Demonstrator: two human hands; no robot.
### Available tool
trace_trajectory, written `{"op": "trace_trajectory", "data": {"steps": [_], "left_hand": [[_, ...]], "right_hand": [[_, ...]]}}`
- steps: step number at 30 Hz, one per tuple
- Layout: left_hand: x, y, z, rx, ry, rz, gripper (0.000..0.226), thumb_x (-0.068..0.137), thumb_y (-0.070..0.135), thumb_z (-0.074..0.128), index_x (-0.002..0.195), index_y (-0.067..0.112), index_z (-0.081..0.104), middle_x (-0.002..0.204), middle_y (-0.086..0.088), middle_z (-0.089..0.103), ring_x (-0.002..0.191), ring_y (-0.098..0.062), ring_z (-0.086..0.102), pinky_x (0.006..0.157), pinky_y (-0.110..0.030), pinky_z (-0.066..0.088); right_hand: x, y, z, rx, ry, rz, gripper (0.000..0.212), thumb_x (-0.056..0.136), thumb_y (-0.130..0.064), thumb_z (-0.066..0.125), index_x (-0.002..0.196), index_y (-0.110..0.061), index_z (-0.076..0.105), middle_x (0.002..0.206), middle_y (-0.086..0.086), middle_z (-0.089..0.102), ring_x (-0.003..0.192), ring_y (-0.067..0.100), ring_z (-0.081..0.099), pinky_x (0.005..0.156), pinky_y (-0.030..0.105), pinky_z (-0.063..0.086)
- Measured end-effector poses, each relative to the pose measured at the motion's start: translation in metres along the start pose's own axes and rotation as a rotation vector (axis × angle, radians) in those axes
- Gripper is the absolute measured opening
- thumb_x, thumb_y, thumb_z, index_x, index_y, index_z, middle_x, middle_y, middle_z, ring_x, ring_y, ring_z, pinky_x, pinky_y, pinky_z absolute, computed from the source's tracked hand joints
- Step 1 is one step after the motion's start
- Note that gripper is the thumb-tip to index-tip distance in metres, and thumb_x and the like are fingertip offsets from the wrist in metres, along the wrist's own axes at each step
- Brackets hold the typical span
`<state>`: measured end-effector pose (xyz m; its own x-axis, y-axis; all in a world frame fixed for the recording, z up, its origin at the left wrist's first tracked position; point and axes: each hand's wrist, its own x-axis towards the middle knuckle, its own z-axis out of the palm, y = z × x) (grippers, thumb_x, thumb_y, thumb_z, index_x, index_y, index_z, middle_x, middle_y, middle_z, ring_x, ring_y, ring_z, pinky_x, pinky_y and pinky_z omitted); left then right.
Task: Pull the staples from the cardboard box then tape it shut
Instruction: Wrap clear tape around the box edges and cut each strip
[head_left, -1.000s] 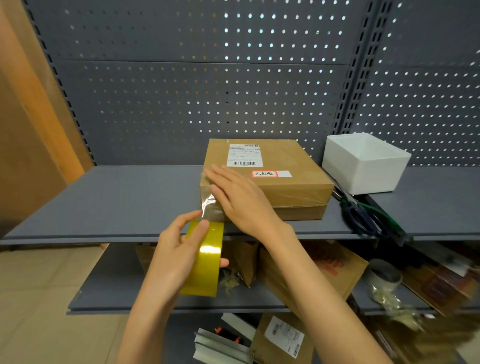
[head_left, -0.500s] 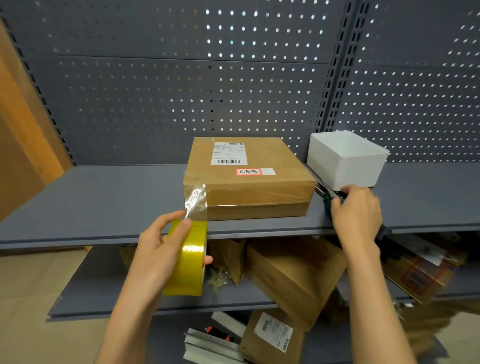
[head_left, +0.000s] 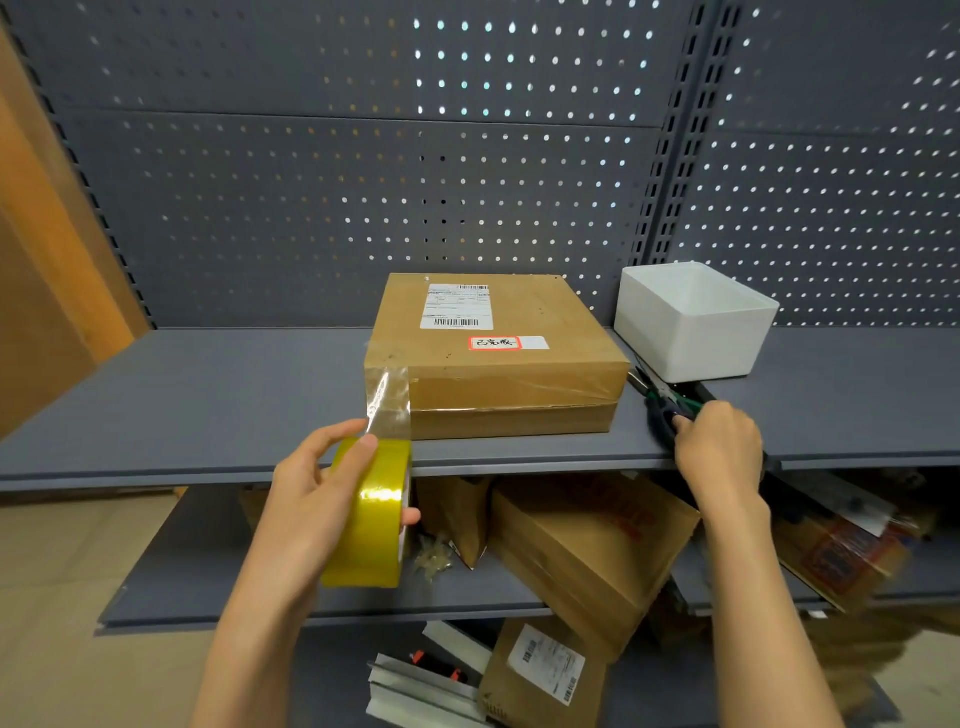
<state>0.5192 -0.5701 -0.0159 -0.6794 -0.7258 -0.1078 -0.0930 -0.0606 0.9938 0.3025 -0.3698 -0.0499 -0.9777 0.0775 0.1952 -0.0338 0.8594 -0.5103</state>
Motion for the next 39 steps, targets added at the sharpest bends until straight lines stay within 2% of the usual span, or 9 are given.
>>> {"op": "trace_trajectory", "data": {"steps": [4,8,10,12,15,18,22,30,39], "left_hand": [[-0.001,0.001,0.001,-0.001,0.005,0.002,0.026,0.093,0.022,0.053,0.119,0.022,0.055,0.084,0.001,0.056,0.042,-0.004,0.063,0.039,-0.02,0.051],[-0.001,0.001,0.002,0.013,0.016,0.007,0.024,0.093,0.021,0.052,0.117,0.023,0.055,0.085,0.004,0.053,0.041,0.001,0.06,0.036,-0.016,0.047],[-0.001,0.0,0.001,0.007,0.012,-0.001,0.026,0.093,0.022,0.053,0.119,0.023,0.055,0.086,0.003,0.054,0.042,-0.002,0.062,0.039,-0.019,0.051],[-0.001,0.0,0.0,0.006,0.015,-0.001,0.027,0.093,0.023,0.053,0.12,0.023,0.055,0.087,0.003,0.054,0.042,-0.003,0.062,0.039,-0.019,0.051],[-0.001,0.001,0.001,0.019,0.023,0.009,0.027,0.093,0.023,0.052,0.119,0.023,0.054,0.086,0.004,0.052,0.042,0.003,0.06,0.036,-0.015,0.047],[-0.002,0.001,0.002,0.022,0.02,0.015,0.026,0.093,0.021,0.052,0.119,0.022,0.053,0.085,0.005,0.051,0.041,0.007,0.058,0.034,-0.012,0.043],[-0.002,0.001,0.001,0.018,0.016,0.021,0.028,0.093,0.022,0.052,0.121,0.021,0.054,0.085,0.004,0.053,0.043,0.003,0.06,0.035,-0.013,0.044],[0.0,0.0,-0.001,-0.007,0.0,0.002,0.028,0.093,0.021,0.053,0.121,0.021,0.054,0.086,0.004,0.056,0.043,-0.007,0.064,0.039,-0.017,0.048],[-0.001,0.0,-0.002,-0.038,-0.024,-0.002,0.026,0.093,0.022,0.052,0.12,0.023,0.053,0.082,0.002,0.058,0.043,-0.013,0.065,0.039,-0.018,0.049]], "right_hand": [[-0.007,-0.004,-0.006,0.067,0.083,-0.033,0.032,0.097,-0.022,0.048,0.113,0.006,0.055,0.115,0.025,0.051,0.101,0.044,0.051,0.08,0.043,0.039],[-0.012,-0.013,-0.019,0.398,0.141,-0.251,0.028,0.092,-0.027,0.057,0.11,-0.005,0.061,0.106,0.013,0.06,0.099,0.029,0.057,0.085,0.04,0.045],[-0.019,-0.022,-0.028,0.557,0.054,-0.303,0.022,0.084,-0.029,0.068,0.101,-0.015,0.063,0.091,0.0,0.064,0.083,0.014,0.06,0.077,0.033,0.049],[-0.031,-0.033,-0.034,0.619,-0.054,-0.344,0.029,0.075,-0.029,0.076,0.096,-0.018,0.06,0.084,-0.008,0.063,0.072,0.003,0.058,0.068,0.025,0.049],[-0.045,-0.045,-0.031,0.68,-0.251,-0.439,0.035,0.067,-0.024,0.083,0.091,-0.016,0.059,0.08,-0.007,0.064,0.069,0.006,0.058,0.06,0.014,0.047],[-0.055,-0.05,-0.023,0.596,-0.407,-0.55,0.044,0.064,-0.031,0.084,0.095,-0.019,0.056,0.084,-0.006,0.063,0.073,0.006,0.059,0.06,0.012,0.047],[-0.066,-0.057,-0.015,0.583,-0.531,-0.561,0.047,0.064,-0.034,0.083,0.098,-0.017,0.055,0.086,-0.006,0.062,0.073,0.005,0.058,0.061,0.013,0.048],[-0.066,-0.053,-0.019,0.406,-0.636,-0.6,0.053,0.064,-0.046,0.08,0.098,-0.021,0.048,0.088,-0.008,0.058,0.076,0.006,0.056,0.063,0.016,0.047],[-0.072,-0.061,-0.025,0.262,-0.7,-0.565,0.073,0.048,-0.072,0.065,0.095,-0.021,0.045,0.088,-0.007,0.057,0.076,0.007,0.055,0.061,0.019,0.044]]}}
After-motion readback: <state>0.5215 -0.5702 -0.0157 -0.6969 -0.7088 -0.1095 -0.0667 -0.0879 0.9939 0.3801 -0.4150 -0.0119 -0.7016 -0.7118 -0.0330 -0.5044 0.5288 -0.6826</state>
